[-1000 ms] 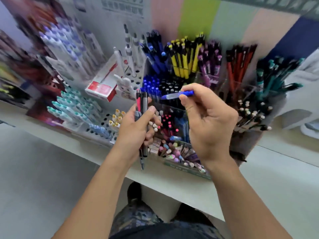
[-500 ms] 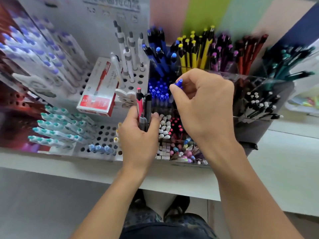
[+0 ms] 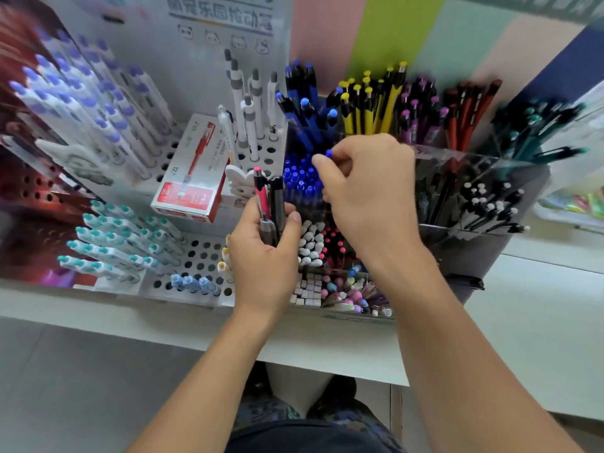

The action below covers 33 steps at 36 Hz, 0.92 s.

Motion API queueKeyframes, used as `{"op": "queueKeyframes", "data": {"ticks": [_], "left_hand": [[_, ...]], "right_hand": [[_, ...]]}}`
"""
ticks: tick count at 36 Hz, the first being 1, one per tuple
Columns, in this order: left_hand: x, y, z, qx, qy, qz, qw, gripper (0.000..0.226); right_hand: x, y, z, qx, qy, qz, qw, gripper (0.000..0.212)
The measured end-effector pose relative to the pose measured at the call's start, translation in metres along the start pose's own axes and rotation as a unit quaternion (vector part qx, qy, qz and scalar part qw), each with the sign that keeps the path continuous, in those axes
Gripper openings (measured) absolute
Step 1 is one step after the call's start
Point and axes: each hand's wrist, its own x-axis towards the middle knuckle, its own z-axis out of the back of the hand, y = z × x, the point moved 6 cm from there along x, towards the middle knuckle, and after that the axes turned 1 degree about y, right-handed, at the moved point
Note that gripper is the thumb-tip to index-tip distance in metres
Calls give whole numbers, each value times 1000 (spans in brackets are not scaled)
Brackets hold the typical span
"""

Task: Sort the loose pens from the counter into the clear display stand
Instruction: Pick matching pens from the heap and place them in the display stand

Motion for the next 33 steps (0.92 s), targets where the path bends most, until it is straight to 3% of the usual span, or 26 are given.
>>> {"op": "queueKeyframes", "data": {"ticks": [5,9,12,15,17,20,22,24,28,33], "left_hand": [[4,-3,1,-20,10,10,1000,16],[-1,-2,-7,-73,91,62,991,15],[-7,-1,-14,-167,165,154,960,11],[-10,-1,-19,-259,230,231,909,7],[-11,-2,-19,-292,262,262,882,15],[-11,-5,-17,-301,284,268,870,21],[-10,-7,-18,-264,300,251,881,21],[-11,-10,-21,-204,317,216,901,20],[-21,-19,-38,-129,352,180,909,12],[-30,-23,-64,-71,351,153,921,31]], "right_hand": [[10,-3,-7,-70,76,-7,995,18],[2,-5,-5,-52,60,22,997,9],[-6,-5,-5,-16,45,43,998,14],[-7,-7,-8,-74,81,50,993,18],[-5,-7,-8,-105,100,52,988,16],[-7,-8,-4,-102,113,68,986,20],[-13,-11,9,-46,77,88,992,24],[-21,-21,19,78,74,62,992,30],[-39,-44,16,294,158,-49,941,25],[-48,-84,31,412,127,-147,890,30]]}}
